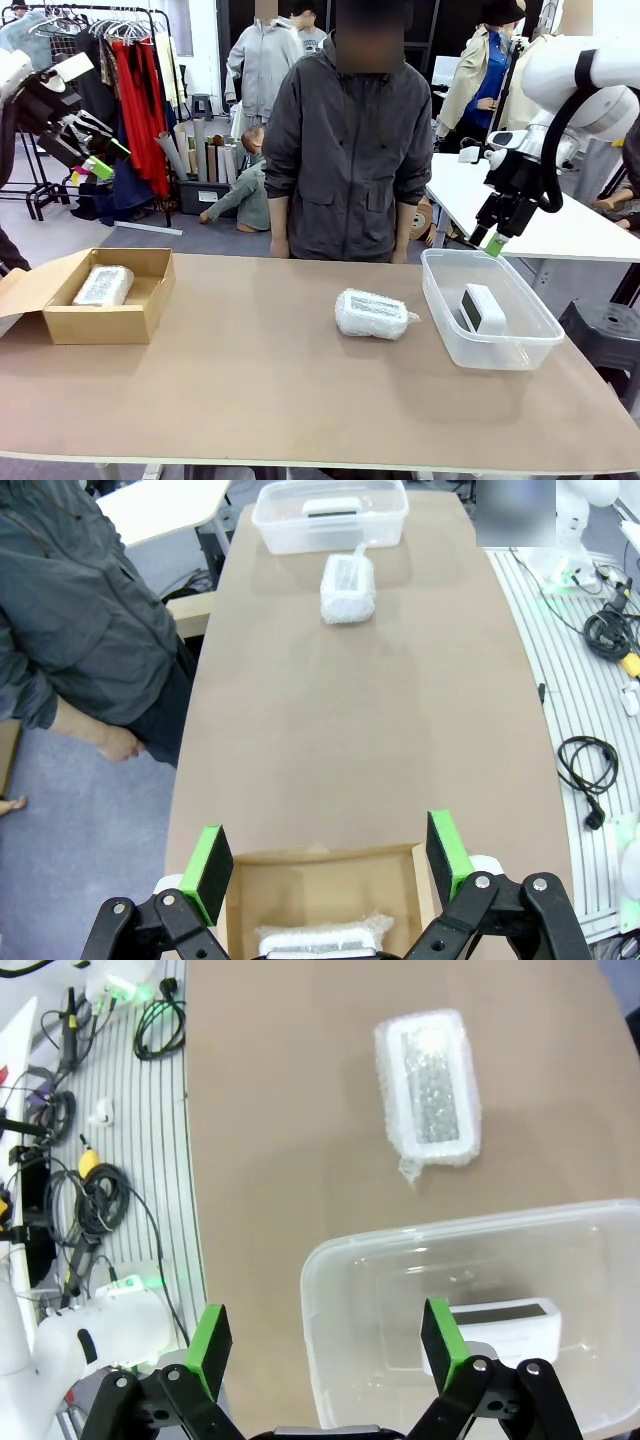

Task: Separate and place wrapped and unwrapped clocks.
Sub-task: Pick up the Digital clock indicated by the person.

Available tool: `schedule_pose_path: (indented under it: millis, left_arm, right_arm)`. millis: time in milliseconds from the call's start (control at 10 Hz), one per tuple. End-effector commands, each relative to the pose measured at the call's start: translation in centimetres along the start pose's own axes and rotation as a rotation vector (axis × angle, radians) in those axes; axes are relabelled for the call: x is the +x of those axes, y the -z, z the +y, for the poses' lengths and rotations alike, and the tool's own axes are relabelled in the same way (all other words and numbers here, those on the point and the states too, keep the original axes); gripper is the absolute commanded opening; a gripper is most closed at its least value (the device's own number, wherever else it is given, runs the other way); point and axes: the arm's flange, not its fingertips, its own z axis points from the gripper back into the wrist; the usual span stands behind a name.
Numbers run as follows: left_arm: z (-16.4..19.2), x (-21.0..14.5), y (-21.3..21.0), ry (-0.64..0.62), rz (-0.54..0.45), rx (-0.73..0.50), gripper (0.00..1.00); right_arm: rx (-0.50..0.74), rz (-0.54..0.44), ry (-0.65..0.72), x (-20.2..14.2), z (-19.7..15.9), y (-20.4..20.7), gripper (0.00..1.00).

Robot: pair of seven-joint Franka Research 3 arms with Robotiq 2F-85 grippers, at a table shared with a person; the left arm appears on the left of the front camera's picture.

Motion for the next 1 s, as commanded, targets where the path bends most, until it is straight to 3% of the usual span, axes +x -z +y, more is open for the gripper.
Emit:
schedule_pose_path:
  millis: [0, 200, 900]
  left_arm:
    - [-0.2, -0.1, 0.0, 0.014, -0.003, -0.003, 1.0]
    - [-0.2, -0.1, 0.0, 0.014, -0.003, -0.003, 1.0]
    - [-0.2, -0.1, 0.0, 0.014, -0.003, -0.003, 1.0]
  right_arm:
    - [0.0, 0.0, 0.0, 0.0, 0.0, 0.0, 1.0]
    - [-0.075, -0.036, -0.099, -0.8, -1.3, -0.6, 1.0]
    - [-0.189, -0.364, -0.227, -1.2, -4.1, -2.2, 1.0]
